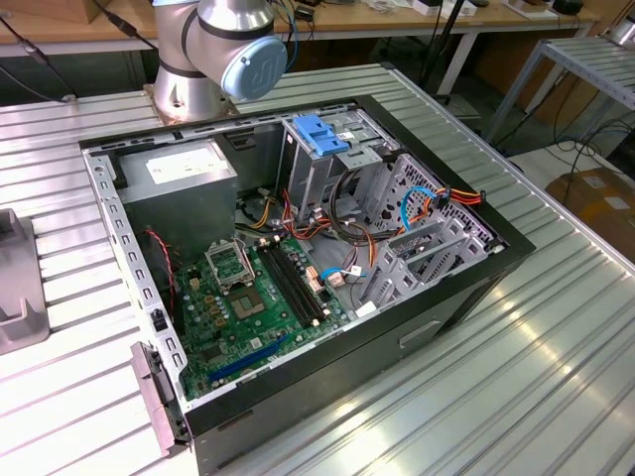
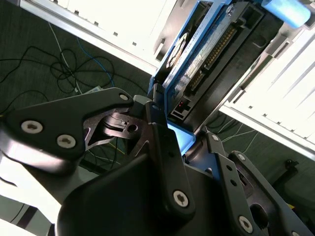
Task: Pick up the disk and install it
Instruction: 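Pick up the disk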
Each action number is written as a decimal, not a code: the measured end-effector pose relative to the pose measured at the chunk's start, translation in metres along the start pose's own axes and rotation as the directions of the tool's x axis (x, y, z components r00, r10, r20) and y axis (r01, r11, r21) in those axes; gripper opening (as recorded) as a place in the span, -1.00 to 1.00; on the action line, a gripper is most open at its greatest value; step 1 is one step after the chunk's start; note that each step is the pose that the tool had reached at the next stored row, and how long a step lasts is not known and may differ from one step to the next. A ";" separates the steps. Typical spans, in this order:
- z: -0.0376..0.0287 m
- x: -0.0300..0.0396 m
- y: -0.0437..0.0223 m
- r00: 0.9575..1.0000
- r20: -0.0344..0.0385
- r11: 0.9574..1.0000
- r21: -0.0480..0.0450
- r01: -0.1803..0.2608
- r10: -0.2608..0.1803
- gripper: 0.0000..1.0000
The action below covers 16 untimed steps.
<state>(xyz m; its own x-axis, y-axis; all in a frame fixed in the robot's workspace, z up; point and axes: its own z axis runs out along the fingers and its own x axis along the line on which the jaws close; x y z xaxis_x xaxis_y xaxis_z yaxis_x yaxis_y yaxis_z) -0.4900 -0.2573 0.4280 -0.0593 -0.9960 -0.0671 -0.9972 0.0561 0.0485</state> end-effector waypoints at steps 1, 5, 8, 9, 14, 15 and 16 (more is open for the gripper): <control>-0.0004 0.0000 0.0000 1.000 0.000 1.000 0.000 0.000 0.000 -0.26; -0.0011 -0.0001 0.0001 1.000 0.000 1.000 0.000 0.000 0.000 -0.26; -0.0019 -0.0001 0.0001 1.000 0.000 1.000 0.000 0.000 0.000 -0.26; -0.0022 -0.0002 0.0001 1.000 0.000 1.000 0.000 0.000 0.000 -0.26; -0.0060 -0.0004 0.0003 1.000 0.000 1.000 0.000 0.000 0.000 -0.26; -0.0063 -0.0004 0.0003 1.000 0.000 1.000 0.000 0.000 0.000 -0.26; -0.0066 -0.0004 0.0003 1.000 0.000 1.000 0.000 0.000 0.000 -0.26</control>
<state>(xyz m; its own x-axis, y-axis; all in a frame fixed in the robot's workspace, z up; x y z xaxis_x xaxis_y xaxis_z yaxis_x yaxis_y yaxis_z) -0.4900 -0.2573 0.4347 -0.0593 -0.9960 -0.0671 -0.9972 0.0561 0.0486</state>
